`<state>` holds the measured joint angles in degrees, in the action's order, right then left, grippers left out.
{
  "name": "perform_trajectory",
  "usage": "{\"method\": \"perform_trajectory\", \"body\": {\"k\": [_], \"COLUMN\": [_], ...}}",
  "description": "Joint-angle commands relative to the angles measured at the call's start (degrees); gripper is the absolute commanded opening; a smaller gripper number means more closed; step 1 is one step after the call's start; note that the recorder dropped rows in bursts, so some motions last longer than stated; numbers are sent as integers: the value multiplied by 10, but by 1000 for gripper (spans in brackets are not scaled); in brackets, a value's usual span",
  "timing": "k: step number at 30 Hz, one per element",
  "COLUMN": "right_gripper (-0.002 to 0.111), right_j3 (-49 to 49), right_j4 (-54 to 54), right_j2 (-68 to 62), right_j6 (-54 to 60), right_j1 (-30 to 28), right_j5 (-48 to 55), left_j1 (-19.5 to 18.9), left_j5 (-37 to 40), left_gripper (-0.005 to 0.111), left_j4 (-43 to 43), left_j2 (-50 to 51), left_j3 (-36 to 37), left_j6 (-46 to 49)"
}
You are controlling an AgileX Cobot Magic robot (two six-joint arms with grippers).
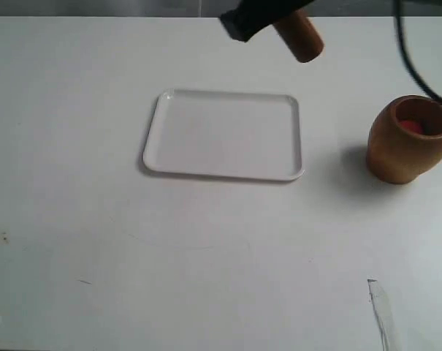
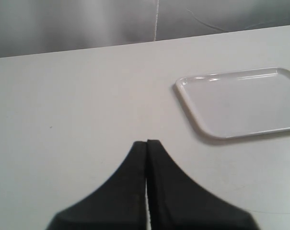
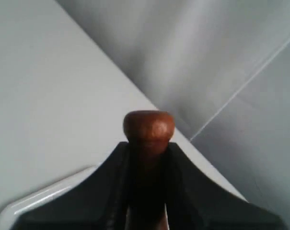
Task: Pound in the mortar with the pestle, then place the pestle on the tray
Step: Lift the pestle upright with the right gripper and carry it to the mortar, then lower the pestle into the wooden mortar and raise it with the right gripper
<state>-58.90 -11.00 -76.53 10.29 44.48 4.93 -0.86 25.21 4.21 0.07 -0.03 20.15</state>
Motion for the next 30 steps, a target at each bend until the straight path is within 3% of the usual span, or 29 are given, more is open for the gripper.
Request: {"method": "perform_trajectory", "body": {"k": [1, 4, 5, 10, 14, 18, 21, 30], "right_gripper": [0, 0, 0, 0, 0, 0, 0, 0], "right_j3": [116, 189, 238, 380, 497, 499, 487, 433], "right_j4": [-8, 21, 44, 89, 227, 211, 212, 227], "right_j2": [106, 172, 202, 227, 227, 185, 85, -102], "right_j6": [-21, -16, -16, -13, -8, -8, -1, -32], "right_j1": [-54, -103, -130, -203, -245, -252, -252, -252], "right_j5": [-131, -221, -301, -474, -690, -704, -748, -749], "left_j1": [4, 4, 4, 4, 4, 4, 4, 4], "left_j5": [-2, -2, -2, -2, -2, -2, -2, -2], "left_gripper": [0, 0, 0, 0, 0, 0, 0, 0], "left_j4": [-4, -4, -4, -4, -4, -4, -4, -4], "left_j2": [-1, -1, -1, -1, -1, -1, -1, -1], "left_j3": [0, 0, 0, 0, 0, 0, 0, 0], "left_j6": [-5, -5, -5, -5, -5, -5, -5, -5]}}
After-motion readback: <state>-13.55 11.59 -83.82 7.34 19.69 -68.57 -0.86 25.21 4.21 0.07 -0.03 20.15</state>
